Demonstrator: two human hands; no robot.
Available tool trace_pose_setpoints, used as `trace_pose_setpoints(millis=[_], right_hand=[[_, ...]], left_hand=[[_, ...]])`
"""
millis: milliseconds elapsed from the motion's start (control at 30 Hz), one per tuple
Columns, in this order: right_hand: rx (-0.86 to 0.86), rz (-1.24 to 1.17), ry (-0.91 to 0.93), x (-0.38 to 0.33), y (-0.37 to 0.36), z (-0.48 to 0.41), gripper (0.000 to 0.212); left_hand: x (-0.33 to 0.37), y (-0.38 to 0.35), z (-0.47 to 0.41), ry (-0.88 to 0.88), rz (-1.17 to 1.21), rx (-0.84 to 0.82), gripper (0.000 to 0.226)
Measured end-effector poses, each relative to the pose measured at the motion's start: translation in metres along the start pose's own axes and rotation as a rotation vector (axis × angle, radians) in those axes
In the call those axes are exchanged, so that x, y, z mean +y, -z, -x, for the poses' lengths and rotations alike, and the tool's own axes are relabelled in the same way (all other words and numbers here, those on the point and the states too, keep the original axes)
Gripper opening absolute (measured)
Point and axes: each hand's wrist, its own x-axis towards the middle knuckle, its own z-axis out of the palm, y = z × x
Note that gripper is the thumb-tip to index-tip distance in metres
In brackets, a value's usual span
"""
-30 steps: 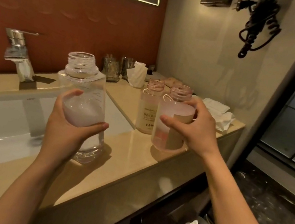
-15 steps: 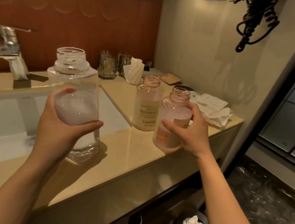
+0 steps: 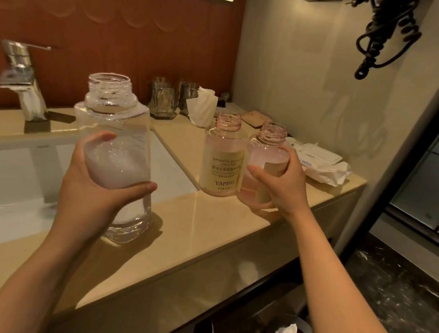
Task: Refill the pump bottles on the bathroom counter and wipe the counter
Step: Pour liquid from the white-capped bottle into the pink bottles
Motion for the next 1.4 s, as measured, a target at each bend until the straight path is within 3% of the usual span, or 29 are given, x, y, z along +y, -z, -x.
trace_pose_setpoints(millis=[200, 333, 433, 500, 567, 667, 867, 1167, 1400], right_hand=[[-0.009, -0.019, -0.022, 0.005, -0.001, -0.006, 0.087], [0.077, -0.003, 0.033, 0.0, 0.001, -0.003, 0.108], [0.22, 0.067, 0.211, -0.024, 0.007, -0.005, 0.103], [0.25, 0.285, 0.393, -0.047, 0.011, -0.011, 0.094], [0.192, 0.553, 0.49, -0.069, 0.012, -0.019, 0.091], [0.018, 0.878, 0.445, -0.091, 0.004, -0.032, 0.094], [-0.184, 1.091, 0.351, -0.1, -0.021, -0.046, 0.092], [-0.22, 0.886, 0.397, -0.102, -0.025, -0.031, 0.07], [-0.278, 0.655, 0.396, -0.106, -0.023, 0.007, 0.077]], left_hand=[[0.0, 0.0, 0.0, 0.002, 0.005, 0.001, 0.087], [-0.001, -0.001, -0.001, -0.011, 0.017, 0.002, 0.085], [-0.001, -0.001, -0.002, -0.016, 0.022, 0.001, 0.084], [-0.002, -0.001, -0.001, -0.021, 0.016, 0.003, 0.083], [-0.002, -0.002, -0.001, -0.024, 0.009, 0.004, 0.082], [-0.003, -0.001, -0.001, -0.026, -0.001, -0.005, 0.083], [-0.003, 0.0, -0.002, -0.012, -0.004, -0.01, 0.085], [-0.001, 0.0, -0.002, -0.027, -0.024, -0.002, 0.082], [-0.001, -0.001, -0.002, -0.02, -0.034, 0.005, 0.082]])
